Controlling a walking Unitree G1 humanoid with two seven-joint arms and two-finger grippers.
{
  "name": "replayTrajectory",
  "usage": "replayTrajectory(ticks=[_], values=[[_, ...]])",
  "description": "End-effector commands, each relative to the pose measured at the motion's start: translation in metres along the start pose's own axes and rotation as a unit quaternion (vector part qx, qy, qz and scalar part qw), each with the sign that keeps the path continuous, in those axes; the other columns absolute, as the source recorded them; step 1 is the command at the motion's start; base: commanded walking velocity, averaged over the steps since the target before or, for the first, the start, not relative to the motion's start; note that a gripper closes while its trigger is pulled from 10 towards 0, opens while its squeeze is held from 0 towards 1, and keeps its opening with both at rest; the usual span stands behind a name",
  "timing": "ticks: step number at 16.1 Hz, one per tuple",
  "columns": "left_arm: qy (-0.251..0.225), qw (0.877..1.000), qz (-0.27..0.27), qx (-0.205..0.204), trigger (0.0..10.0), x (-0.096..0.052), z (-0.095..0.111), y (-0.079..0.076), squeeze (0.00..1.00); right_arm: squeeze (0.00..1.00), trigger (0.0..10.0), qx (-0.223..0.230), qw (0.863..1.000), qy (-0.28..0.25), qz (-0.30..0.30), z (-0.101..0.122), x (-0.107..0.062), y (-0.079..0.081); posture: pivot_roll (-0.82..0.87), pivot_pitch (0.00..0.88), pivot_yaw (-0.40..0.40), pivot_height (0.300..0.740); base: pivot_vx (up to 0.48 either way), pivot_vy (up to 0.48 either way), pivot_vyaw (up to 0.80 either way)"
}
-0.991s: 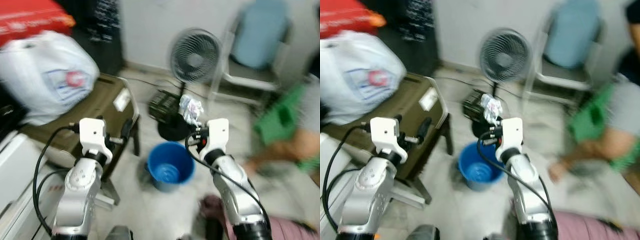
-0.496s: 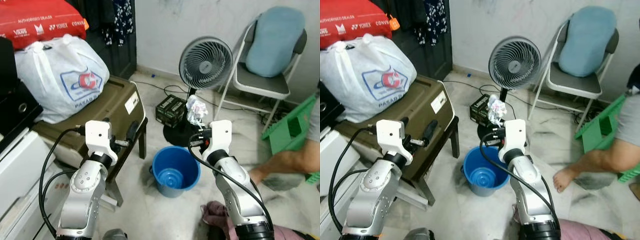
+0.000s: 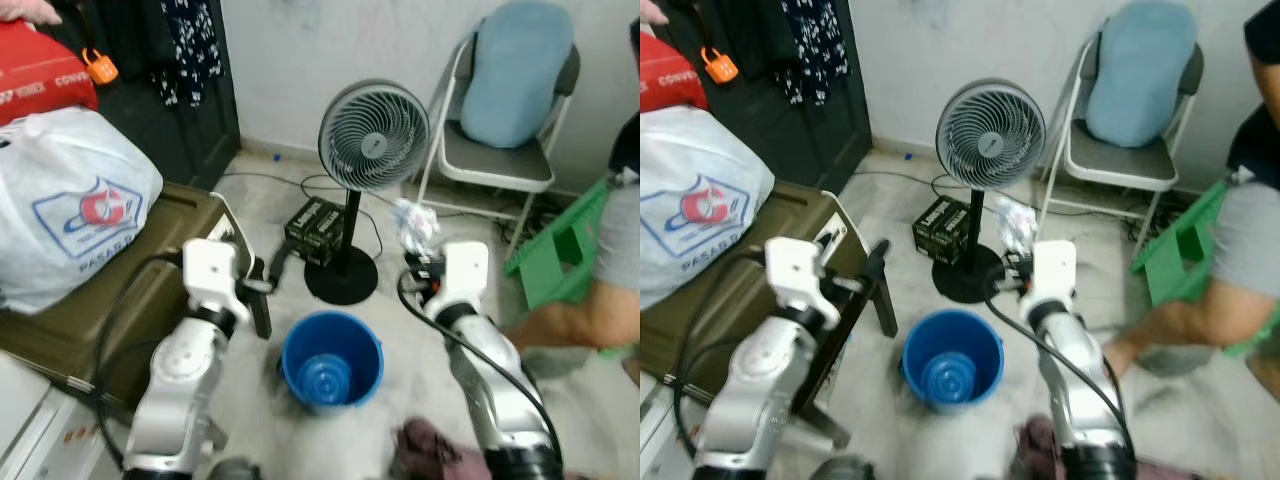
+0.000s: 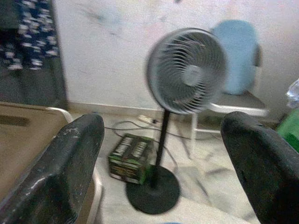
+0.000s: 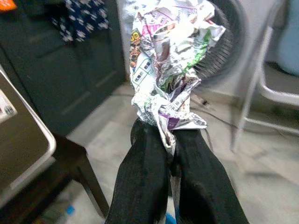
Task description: Clean up the room
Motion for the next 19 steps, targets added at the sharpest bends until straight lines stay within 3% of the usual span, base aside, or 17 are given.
replayTrajectory(ticks=[1,8,11,15,19], values=[[0.006,1.000,0.011,0.006,10.0,-0.003,-0.003,0.007,0.00,0.00,10.0,0.002,1.000,-0.003,0.013,0.002,0.003,0.010,-0.02,0.056,-0.068,0.740,0.356,0.000,0.00],[0.012,1.000,0.008,0.004,10.0,-0.005,-0.005,0.004,0.00,0.00,10.0,0.003,1.000,-0.003,0.011,0.002,0.004,0.009,-0.01,0.059,-0.069,0.740,0.316,0.000,0.00],[0.010,1.000,0.016,0.009,10.0,-0.005,-0.003,0.005,0.00,0.00,10.0,-0.004,1.000,-0.002,0.023,0.002,0.005,0.013,-0.01,0.065,-0.073,0.740,0.000,0.000,0.00],[0.007,0.999,0.026,0.035,10.0,-0.006,0.004,0.017,0.00,0.00,10.0,-0.010,1.000,-0.002,0.023,0.005,0.008,0.013,0.01,0.101,-0.084,0.740,0.000,0.000,0.72],[0.005,0.998,0.014,0.060,10.0,-0.013,0.010,0.016,0.00,0.00,10.0,-0.015,1.000,0.007,0.018,0.002,0.014,0.015,0.01,0.124,-0.091,0.740,0.000,0.000,0.00]])
Point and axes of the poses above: a point about 5 cm out from each wrist's last joint towards the gripper, its own x axis pointing out of the wrist towards the gripper, its own z axis along the axis of the wrist's last joint, y = z × x, the point moved 4 cm from there along x, pointing out of the wrist towards the gripper, and after that the axes turned 11 degrees about x, right-handed, at the moved point
